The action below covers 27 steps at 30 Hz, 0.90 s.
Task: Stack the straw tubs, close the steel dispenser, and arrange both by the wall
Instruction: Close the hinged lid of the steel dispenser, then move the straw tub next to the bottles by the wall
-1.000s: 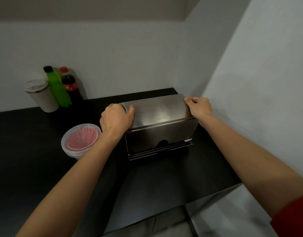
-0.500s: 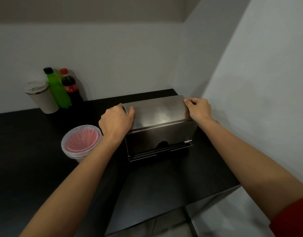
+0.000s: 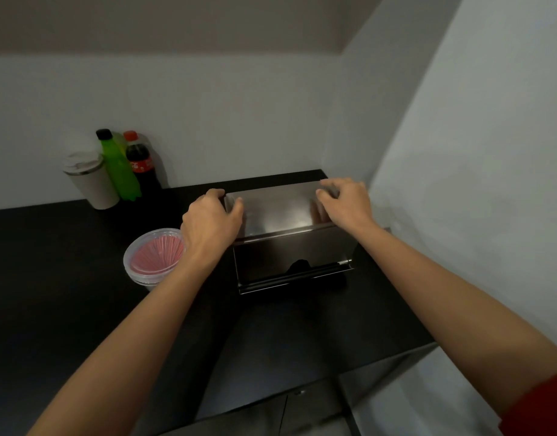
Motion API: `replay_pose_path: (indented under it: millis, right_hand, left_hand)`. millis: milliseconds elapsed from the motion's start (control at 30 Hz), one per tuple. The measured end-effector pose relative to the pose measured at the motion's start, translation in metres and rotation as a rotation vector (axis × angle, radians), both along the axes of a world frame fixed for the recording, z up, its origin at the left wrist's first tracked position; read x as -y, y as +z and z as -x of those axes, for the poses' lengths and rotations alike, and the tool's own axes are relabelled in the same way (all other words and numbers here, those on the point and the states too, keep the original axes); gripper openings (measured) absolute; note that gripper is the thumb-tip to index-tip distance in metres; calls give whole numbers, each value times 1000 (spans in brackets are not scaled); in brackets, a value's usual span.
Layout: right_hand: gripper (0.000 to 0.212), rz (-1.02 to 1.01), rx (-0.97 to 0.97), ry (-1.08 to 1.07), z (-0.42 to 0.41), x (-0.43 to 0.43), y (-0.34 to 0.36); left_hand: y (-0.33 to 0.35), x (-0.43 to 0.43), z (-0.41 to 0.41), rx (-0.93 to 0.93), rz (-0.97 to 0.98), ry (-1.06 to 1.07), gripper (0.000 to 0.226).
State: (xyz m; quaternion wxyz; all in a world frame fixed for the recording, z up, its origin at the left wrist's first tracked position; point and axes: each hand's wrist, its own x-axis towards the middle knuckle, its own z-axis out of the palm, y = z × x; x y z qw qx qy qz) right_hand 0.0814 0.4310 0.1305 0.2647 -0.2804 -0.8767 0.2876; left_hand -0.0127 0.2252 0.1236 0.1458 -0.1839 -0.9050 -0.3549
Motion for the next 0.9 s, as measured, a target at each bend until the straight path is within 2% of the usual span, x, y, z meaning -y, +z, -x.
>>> replay_pose_path:
  millis: [233,367,600,833,900]
  right_hand:
    - [35,-44,38,172,-8,44,3]
    - [35,-57,35,263,-10,76,5]
    - [37,-36,16,411,11,134,10]
    - [47,12,126,523,69,183,9]
    - [51,59,213,536,87,193,4]
  left_hand:
    - [6,38,-12,202,-246,-72,51]
    - [9,67,-16,193,-277,-69,50]
    - [3,111,1,220,-259,-4,57]
    - [-16,147,44,341,-149,-20,66]
    - [-19,155,59,373,-112,-39,66]
